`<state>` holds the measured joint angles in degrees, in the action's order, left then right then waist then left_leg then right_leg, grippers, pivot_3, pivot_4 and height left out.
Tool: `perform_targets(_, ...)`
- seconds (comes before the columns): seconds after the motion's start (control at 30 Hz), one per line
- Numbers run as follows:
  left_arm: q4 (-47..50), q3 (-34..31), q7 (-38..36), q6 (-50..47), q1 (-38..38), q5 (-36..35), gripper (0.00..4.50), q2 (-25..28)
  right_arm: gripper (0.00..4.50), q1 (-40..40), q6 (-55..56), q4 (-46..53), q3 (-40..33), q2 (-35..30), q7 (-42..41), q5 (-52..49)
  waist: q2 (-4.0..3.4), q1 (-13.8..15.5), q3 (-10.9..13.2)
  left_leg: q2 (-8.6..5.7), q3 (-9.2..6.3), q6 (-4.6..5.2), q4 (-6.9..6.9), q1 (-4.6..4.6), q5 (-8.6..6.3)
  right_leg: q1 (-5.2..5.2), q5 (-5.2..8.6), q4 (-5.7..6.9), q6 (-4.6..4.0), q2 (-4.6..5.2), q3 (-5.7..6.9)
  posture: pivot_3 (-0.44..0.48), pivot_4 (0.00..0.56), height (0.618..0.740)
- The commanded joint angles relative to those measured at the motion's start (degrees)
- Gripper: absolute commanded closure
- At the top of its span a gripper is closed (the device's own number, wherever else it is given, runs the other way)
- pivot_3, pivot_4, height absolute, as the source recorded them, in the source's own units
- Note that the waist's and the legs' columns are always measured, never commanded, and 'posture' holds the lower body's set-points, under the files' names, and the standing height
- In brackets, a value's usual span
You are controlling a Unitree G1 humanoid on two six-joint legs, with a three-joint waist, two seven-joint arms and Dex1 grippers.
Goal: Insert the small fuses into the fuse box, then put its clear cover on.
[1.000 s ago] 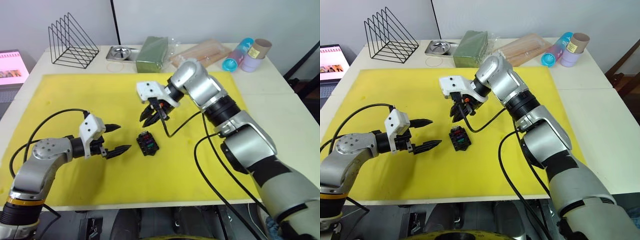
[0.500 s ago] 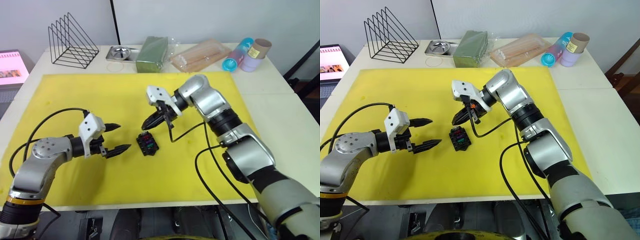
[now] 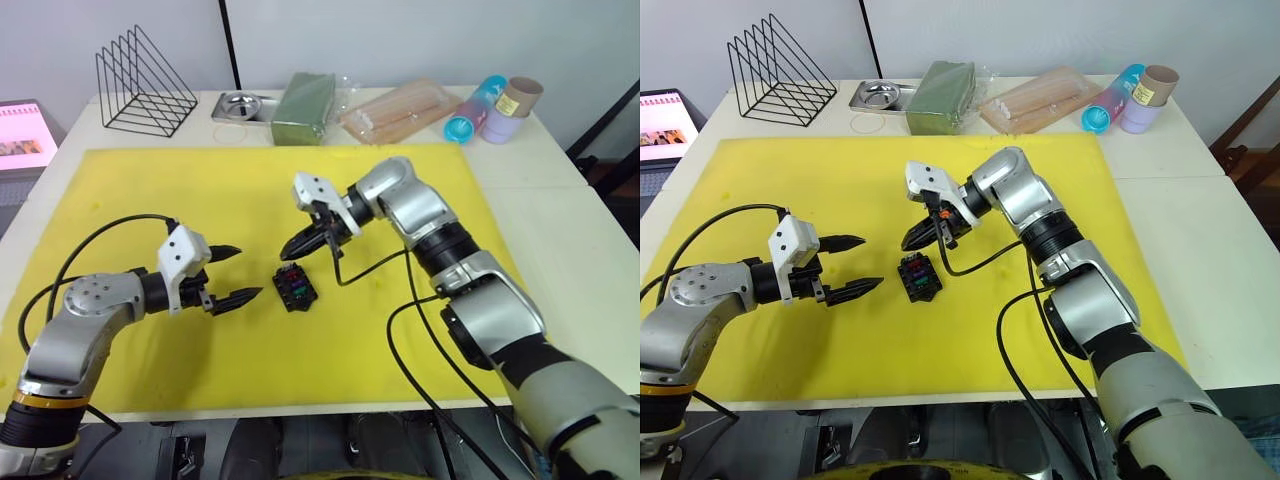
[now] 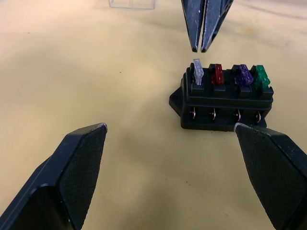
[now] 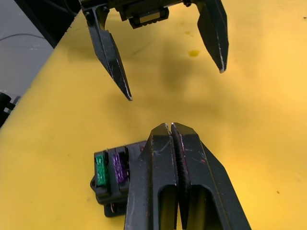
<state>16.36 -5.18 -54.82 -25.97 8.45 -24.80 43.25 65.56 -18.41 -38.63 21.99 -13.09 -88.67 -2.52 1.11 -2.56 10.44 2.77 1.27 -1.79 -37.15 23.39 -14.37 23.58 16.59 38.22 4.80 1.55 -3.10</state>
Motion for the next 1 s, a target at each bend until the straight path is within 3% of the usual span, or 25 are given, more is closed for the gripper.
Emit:
perform_targets(0.03,1.6,-0.6,0.1,0.0,0.1,-0.6,0.0,0.3,4.46,0.2,-0.2,0.2,-0.5,0.5,-0.1,-0.6,0.0,0.0,0.0,0.0,0.0,0.0,0.0,0.0,0.0,0.0,0.0,0.0,0.0,0.0,0.0,0.0,0.15,0.74)
perform_targets(1.0,2.0,-0.7,0.1,-0.3,0.1,-0.8,0.0,0.7,4.46,-1.0,3.5,-7.4,1.9,1.8,1.7,3.5,0.0,0.0,0.0,0.0,0.0,0.0,0.0,-0.02,0.0,-0.03,0.0,0.0,0.0,0.0,0.0,0.0,0.15,0.74)
